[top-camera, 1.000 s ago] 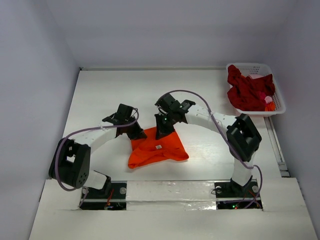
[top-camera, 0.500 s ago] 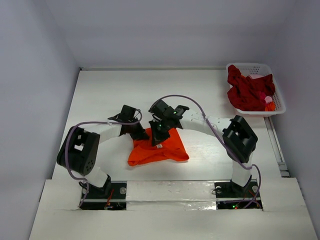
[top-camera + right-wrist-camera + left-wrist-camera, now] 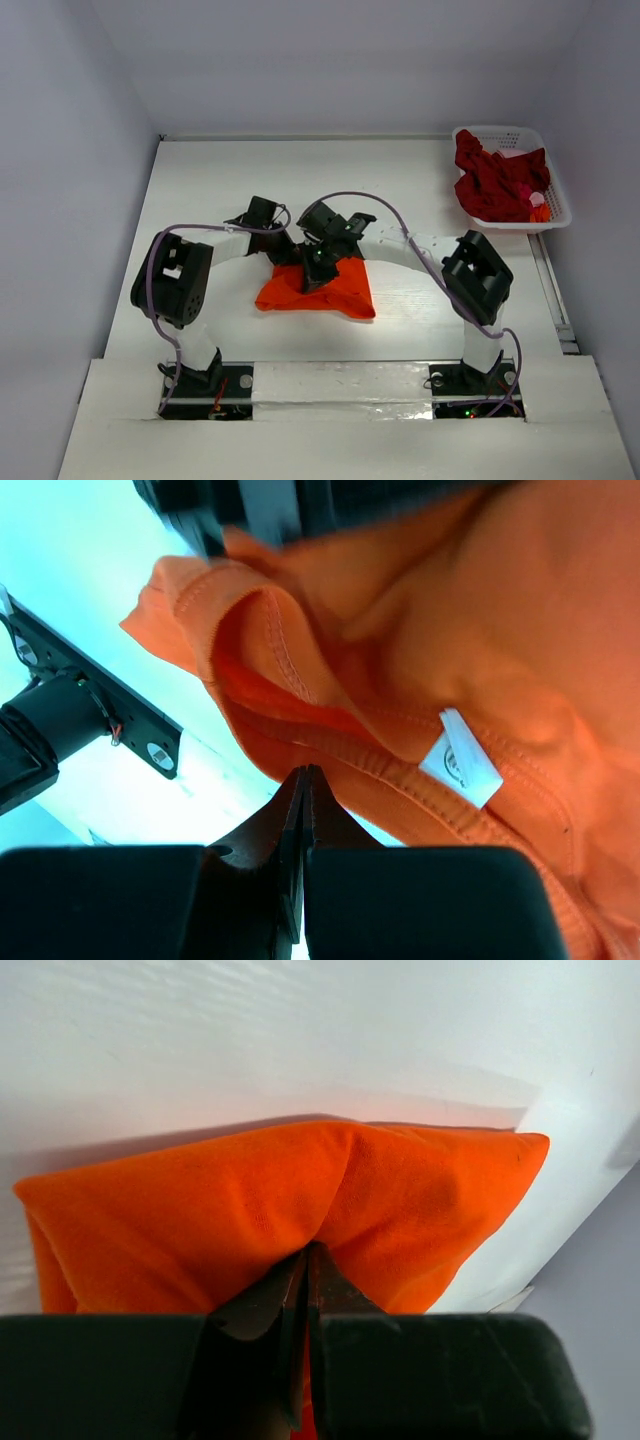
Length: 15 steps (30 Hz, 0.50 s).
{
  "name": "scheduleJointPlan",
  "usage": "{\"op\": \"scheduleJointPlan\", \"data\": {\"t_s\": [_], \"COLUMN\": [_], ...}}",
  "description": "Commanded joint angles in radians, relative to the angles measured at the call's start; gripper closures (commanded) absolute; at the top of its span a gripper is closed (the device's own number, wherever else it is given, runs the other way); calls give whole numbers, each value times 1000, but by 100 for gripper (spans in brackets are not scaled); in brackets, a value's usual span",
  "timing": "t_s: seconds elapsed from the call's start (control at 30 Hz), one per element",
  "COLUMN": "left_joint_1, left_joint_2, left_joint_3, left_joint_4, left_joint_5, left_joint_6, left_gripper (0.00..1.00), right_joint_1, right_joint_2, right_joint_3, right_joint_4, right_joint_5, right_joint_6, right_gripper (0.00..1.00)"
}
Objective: Fold and stack the t-shirts
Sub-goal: Fold the tshirt
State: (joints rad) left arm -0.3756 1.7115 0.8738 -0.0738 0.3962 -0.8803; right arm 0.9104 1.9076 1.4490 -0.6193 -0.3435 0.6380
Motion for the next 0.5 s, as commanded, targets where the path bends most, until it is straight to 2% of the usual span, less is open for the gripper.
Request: {"op": "scheduleJointPlan", "data": {"t_s": [0.0,0.17,0.33,0.47], "left_joint_1": [29,110,135,135], "left_joint_2": [33,56,85,63], "left_joint_3": [34,76,151,146], "left_joint_4": [-20,-35,-66,-73], "left_joint_5": [-56,-46,-39,-39], "left_joint_6": [35,60,78,84], "left_gripper": [100,100,100,100], "right_joint_1": [7,16,25,25], "right_joint_2": [2,11,5,-5], "right_joint_3": [-4,-4,-6,88], "right_joint_4": [33,41,38,-20], "right_joint_5": [11,3,6,102], "right_joint_6": [11,14,20,-17], "right_gripper": [100,100,100,100]}}
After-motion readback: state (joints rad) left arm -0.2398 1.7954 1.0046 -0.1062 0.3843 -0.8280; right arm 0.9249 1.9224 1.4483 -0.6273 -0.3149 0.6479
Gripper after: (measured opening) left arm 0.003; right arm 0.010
